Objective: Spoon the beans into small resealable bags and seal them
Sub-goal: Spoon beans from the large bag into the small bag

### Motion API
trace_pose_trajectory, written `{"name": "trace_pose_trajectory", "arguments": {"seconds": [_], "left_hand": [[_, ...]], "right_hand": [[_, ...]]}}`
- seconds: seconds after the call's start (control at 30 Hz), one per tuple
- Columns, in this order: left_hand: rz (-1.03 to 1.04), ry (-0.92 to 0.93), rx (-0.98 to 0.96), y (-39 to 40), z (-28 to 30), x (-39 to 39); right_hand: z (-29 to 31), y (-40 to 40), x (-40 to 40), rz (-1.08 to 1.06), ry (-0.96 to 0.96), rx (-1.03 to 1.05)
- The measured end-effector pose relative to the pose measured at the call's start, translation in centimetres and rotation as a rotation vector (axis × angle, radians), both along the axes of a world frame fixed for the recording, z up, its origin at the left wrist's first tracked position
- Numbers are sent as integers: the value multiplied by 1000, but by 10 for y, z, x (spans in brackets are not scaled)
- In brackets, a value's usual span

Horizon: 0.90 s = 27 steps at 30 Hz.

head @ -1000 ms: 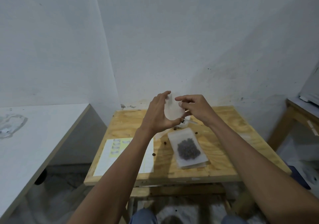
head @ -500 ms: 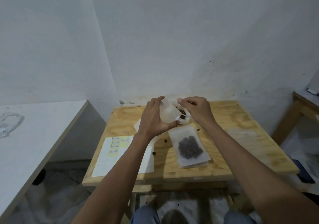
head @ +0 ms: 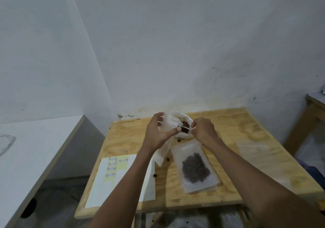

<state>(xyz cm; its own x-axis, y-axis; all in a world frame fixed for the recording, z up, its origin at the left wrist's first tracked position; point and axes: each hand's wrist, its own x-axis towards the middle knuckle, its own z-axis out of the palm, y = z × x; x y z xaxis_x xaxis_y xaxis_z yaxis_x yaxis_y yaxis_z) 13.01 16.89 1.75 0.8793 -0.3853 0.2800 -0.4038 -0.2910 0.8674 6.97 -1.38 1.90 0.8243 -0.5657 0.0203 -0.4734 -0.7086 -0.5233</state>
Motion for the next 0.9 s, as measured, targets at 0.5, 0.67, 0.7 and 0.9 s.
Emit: {"name": "trace_pose_trajectory", "arguments": {"seconds": [0.5, 0.67, 0.7, 0.9], "left_hand": [[-100, 37, 43, -39, -4, 8], [-68, 71, 1, -46, -5, 13], [-63, 72, -11, -48, -5, 15], [-41, 76, -53, -51, -3, 25]], "right_hand": [[7, -22, -20, 37, 83, -320], [2, -17, -19, 51, 117, -201], [2, -17, -17, 54, 121, -181], [0, -18, -11, 25, 88, 23]]}}
